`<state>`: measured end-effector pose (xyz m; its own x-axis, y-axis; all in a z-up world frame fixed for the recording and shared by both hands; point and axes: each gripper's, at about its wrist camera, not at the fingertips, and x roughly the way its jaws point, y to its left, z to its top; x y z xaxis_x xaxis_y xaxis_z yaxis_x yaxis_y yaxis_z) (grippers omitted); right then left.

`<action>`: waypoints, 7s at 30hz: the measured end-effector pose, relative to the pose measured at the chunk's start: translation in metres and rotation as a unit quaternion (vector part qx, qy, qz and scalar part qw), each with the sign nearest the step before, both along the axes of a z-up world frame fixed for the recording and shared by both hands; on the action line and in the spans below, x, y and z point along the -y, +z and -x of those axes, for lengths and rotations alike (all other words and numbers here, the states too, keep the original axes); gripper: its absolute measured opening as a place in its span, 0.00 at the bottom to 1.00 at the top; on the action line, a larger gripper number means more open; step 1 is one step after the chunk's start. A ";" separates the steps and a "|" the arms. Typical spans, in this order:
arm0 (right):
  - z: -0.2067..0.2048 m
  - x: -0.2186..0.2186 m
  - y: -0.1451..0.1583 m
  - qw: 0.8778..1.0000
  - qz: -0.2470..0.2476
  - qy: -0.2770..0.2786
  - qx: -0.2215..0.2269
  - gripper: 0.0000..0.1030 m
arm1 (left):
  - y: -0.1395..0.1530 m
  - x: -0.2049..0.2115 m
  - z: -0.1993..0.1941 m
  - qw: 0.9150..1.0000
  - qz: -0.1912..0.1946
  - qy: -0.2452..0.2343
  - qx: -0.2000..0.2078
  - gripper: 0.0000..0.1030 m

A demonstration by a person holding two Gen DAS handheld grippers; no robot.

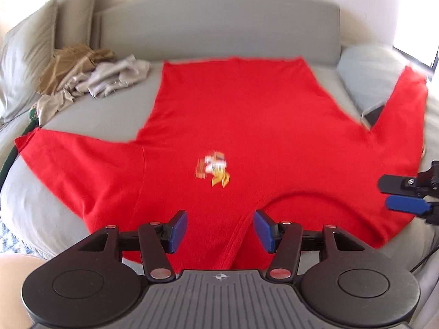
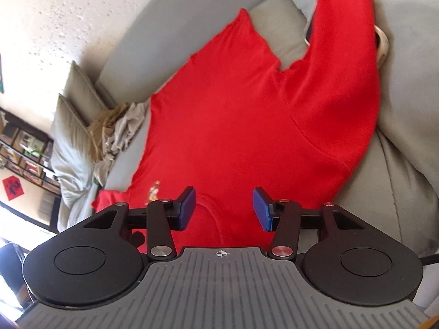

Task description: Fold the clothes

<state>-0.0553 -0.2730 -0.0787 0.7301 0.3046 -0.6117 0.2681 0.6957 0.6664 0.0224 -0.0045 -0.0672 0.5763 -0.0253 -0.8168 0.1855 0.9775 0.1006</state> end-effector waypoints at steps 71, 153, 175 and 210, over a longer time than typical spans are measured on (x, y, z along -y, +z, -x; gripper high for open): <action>-0.112 0.276 -0.008 0.952 -0.035 -0.287 0.104 0.20 | 0.038 0.037 0.014 0.982 0.180 -0.025 0.048 0.61; -0.082 -0.030 -0.026 0.983 0.027 0.181 0.016 0.40 | -0.016 0.041 -0.014 0.969 -0.189 -0.054 0.152 0.57; -0.083 -0.020 -0.039 0.987 -0.049 0.151 0.010 0.46 | -0.015 -0.125 -0.032 0.870 0.352 0.341 0.061 0.34; -0.079 0.016 0.009 0.981 0.188 -0.020 0.045 0.50 | -0.010 -0.117 -0.031 0.923 0.227 0.273 0.148 0.03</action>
